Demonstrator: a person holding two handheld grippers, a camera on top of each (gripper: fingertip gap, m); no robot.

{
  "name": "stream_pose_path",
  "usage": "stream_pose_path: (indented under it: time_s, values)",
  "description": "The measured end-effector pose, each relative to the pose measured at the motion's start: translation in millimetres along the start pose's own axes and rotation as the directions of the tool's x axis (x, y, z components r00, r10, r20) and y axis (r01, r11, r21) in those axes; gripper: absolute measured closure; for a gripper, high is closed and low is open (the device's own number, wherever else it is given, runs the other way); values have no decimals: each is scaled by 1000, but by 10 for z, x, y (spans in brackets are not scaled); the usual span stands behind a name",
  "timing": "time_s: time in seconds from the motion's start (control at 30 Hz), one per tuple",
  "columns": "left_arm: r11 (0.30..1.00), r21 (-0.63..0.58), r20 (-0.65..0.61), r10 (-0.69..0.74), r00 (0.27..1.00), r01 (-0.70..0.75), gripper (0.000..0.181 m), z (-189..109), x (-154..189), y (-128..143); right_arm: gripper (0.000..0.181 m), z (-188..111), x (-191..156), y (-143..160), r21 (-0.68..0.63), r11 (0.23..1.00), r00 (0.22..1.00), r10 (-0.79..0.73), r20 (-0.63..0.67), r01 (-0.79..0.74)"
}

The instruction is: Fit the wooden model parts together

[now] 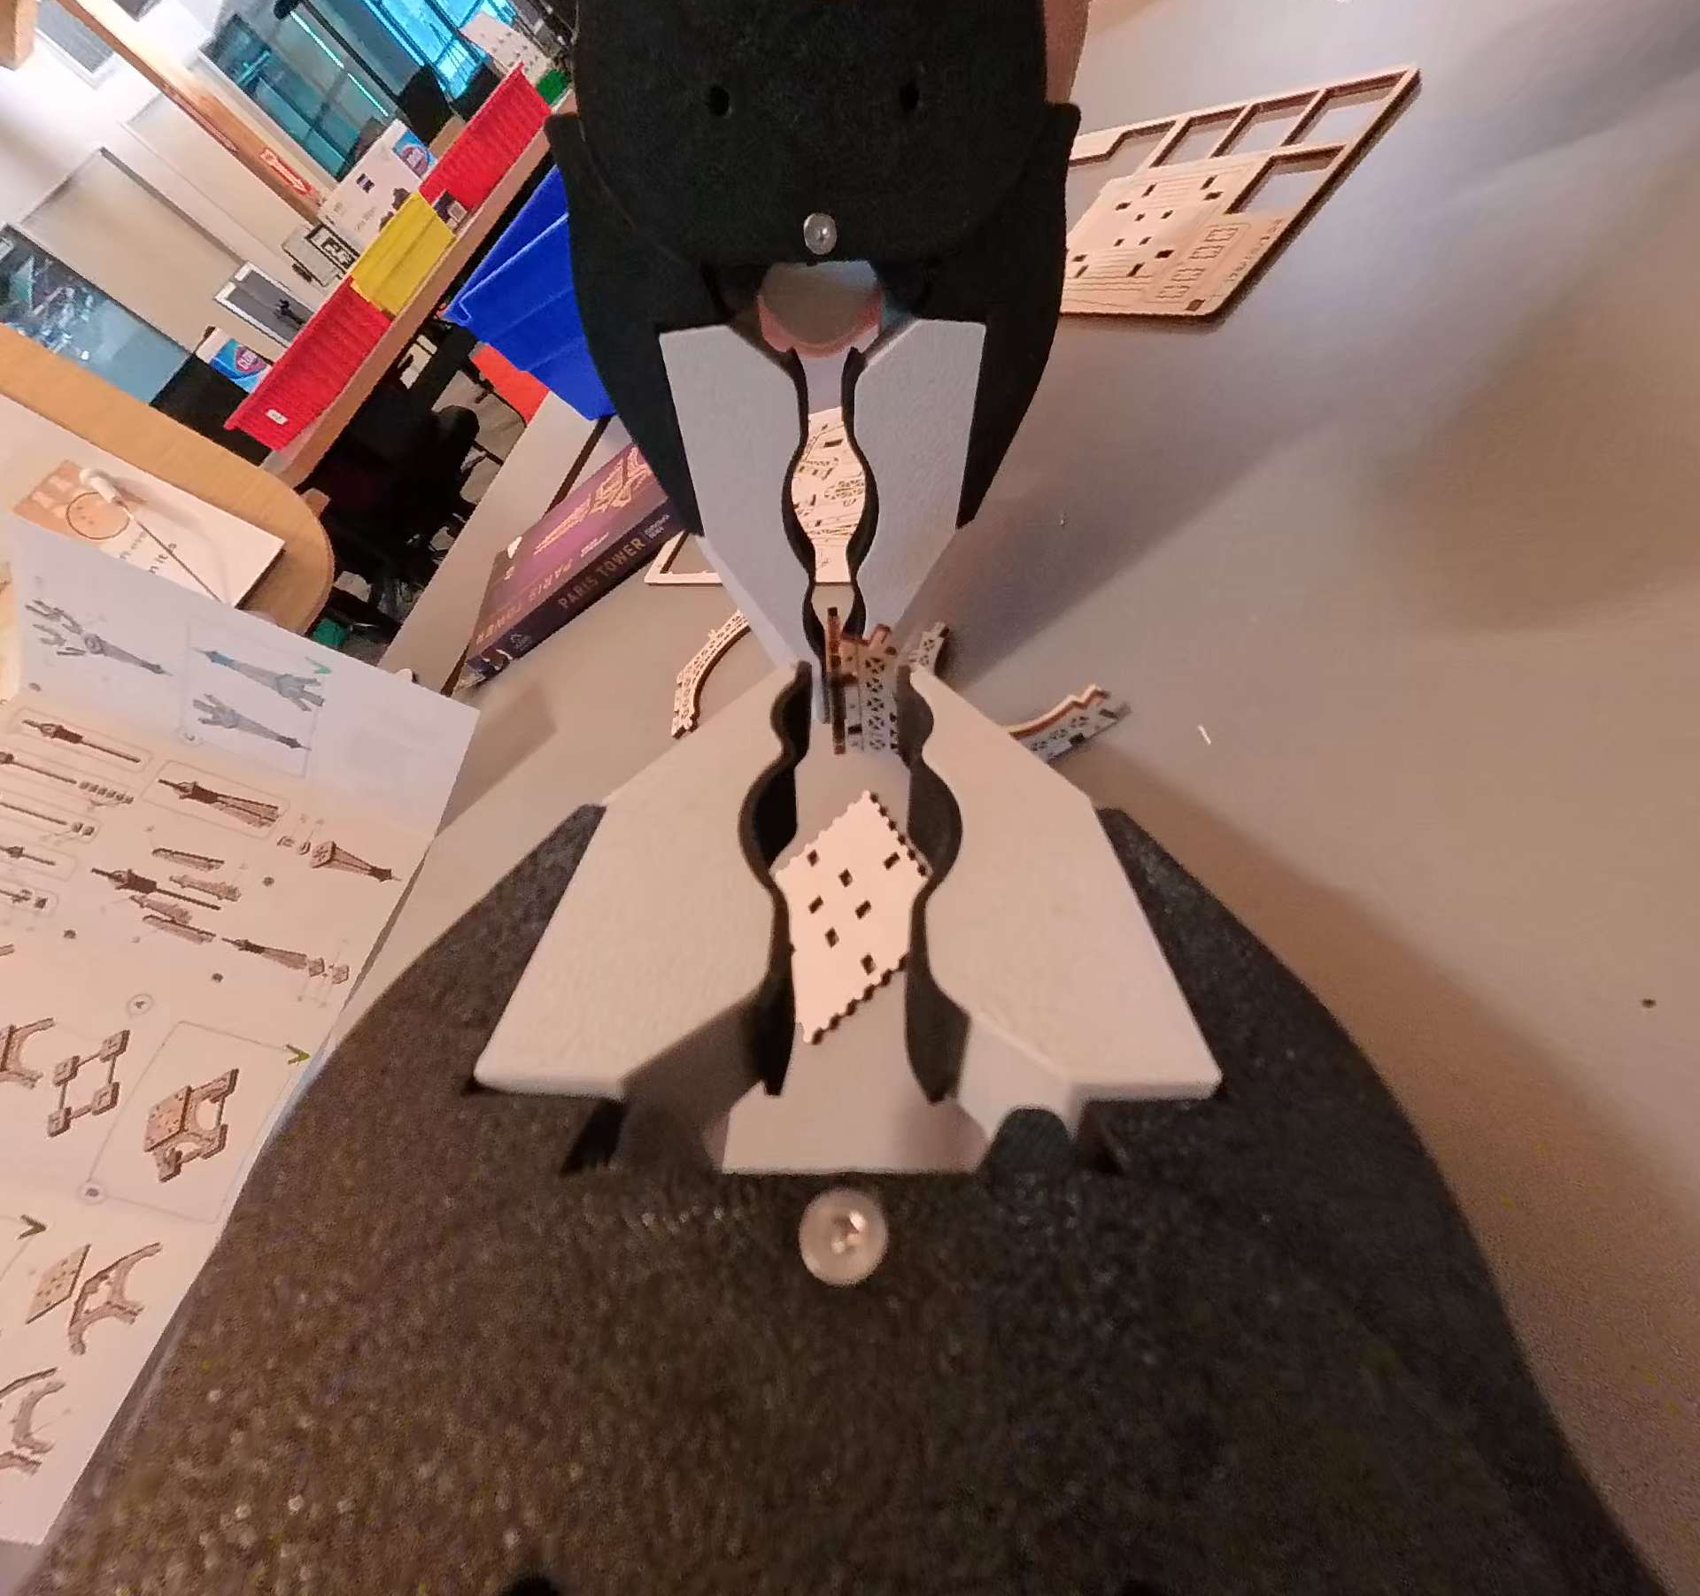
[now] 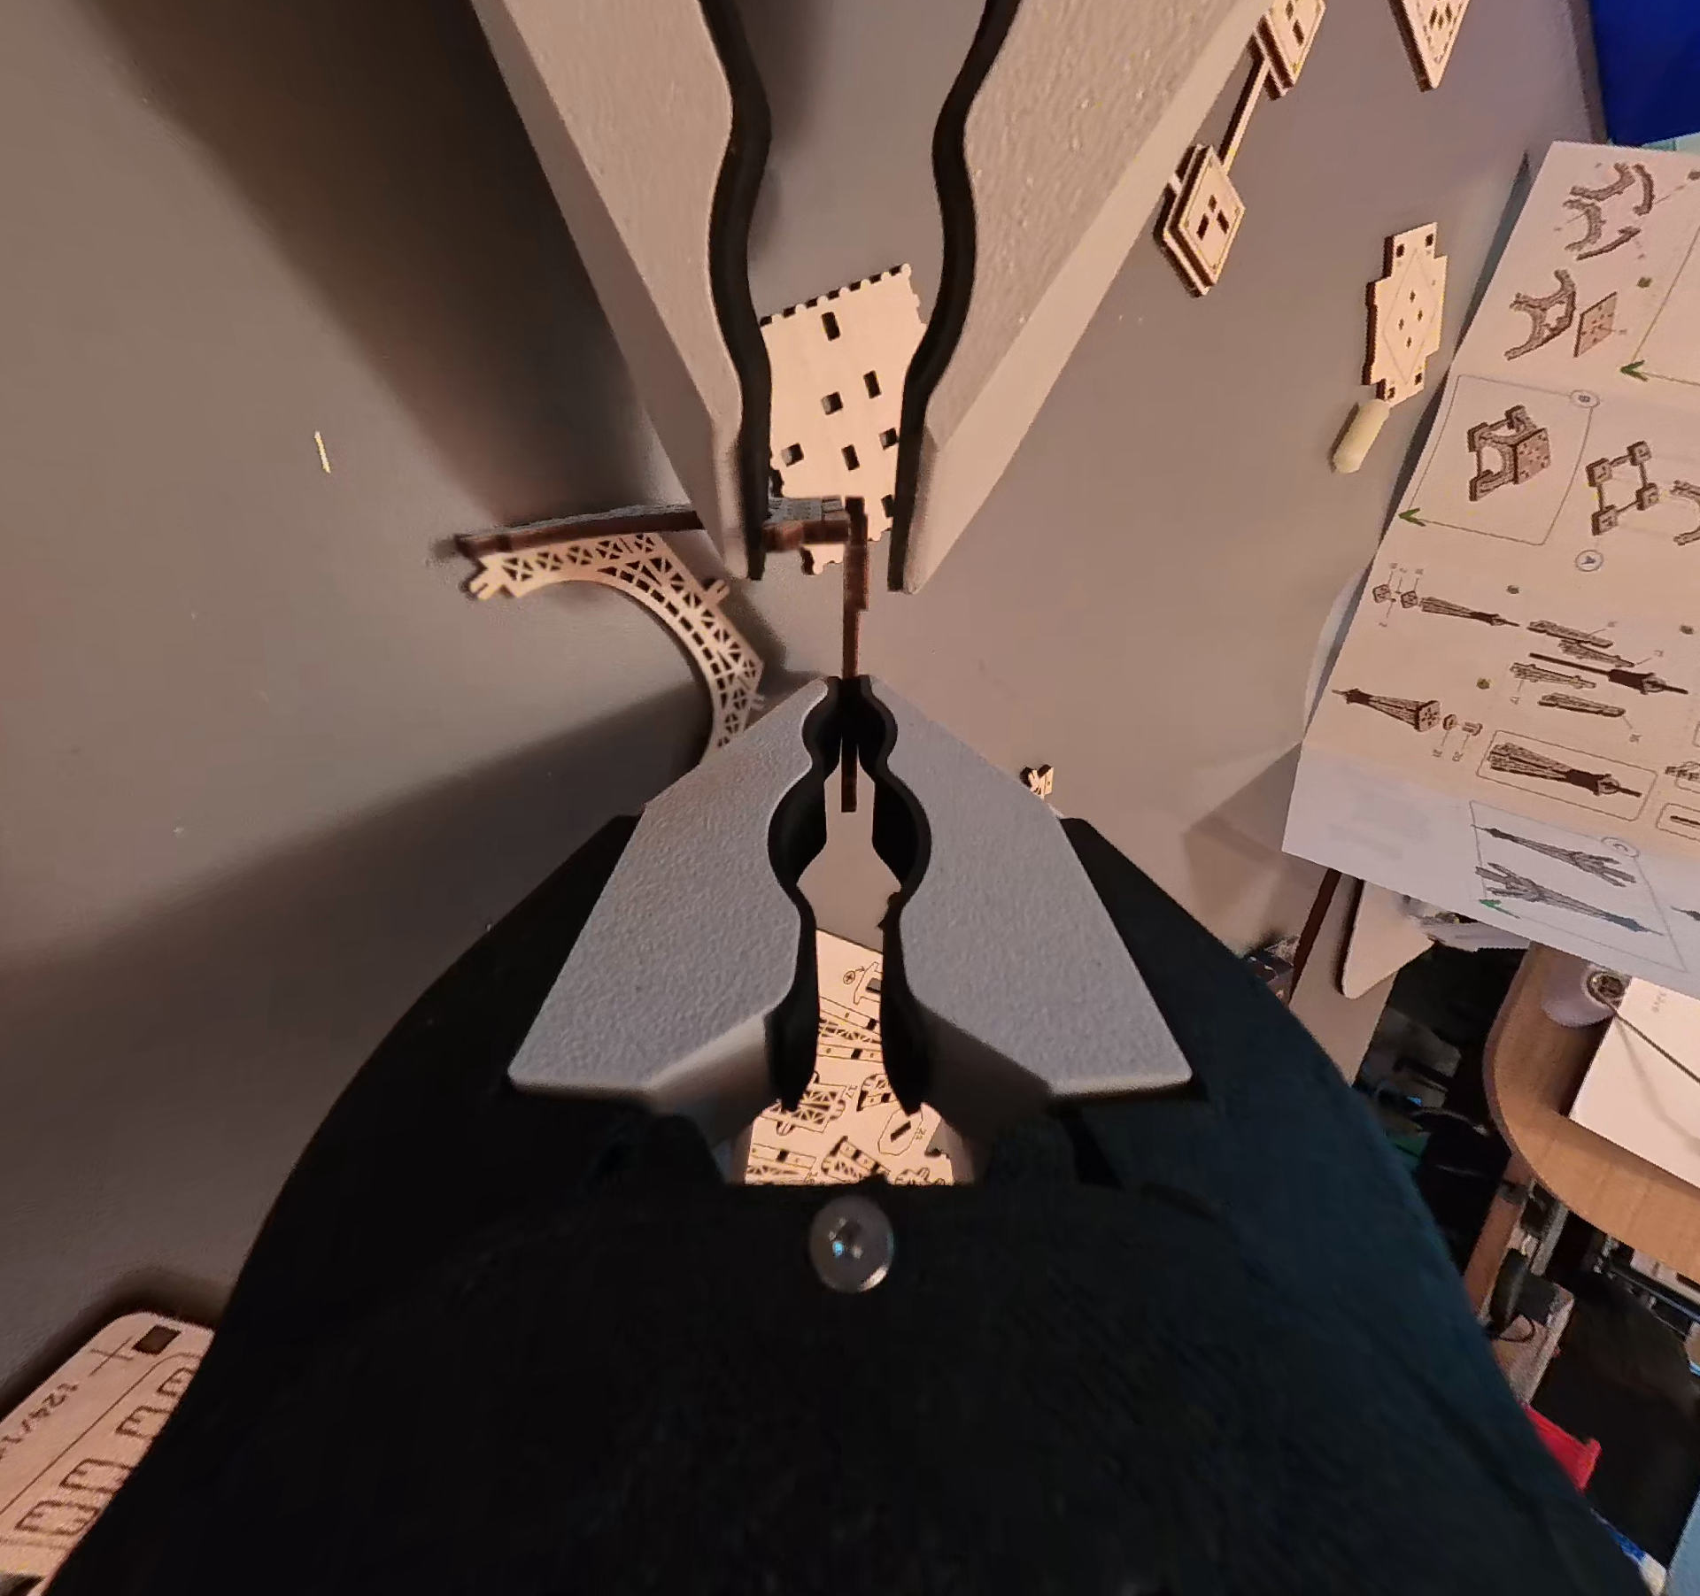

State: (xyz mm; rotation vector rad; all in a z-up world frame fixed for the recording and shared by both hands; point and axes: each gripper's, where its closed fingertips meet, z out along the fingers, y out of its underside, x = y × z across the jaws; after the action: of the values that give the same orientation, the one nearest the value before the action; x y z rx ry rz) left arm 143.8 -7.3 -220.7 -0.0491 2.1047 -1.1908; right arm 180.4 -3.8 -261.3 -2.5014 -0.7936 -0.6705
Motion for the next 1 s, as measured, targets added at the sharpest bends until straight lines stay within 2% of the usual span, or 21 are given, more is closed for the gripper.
stream_pose_path:
  time_s: [0.13,0.67,0.87,0.93,1.0]
  values:
    - [1000,-4,-10,-2,1000,2,167,10,11,5,181,-20,14,-26,32,999,1000,9,-7,-9]
    - [1000,10,-21,-4,1000,4,171,28,15,-19,180,-34,2,-20,27,1000,1000,-1,-2,1]
    - [1000,11,-28,-6,1000,6,171,37,23,-29,148,-162,63,36,39,998,997,59,-57,-57]
    - [1000,8,-24,-9,1000,9,171,42,16,-28,149,-300,67,-73,115,991,993,81,-82,-72]
    - [1000,5,-18,-9,1000,9,171,47,8,-27,165,-408,52,-236,185,982,991,68,-111,-46]
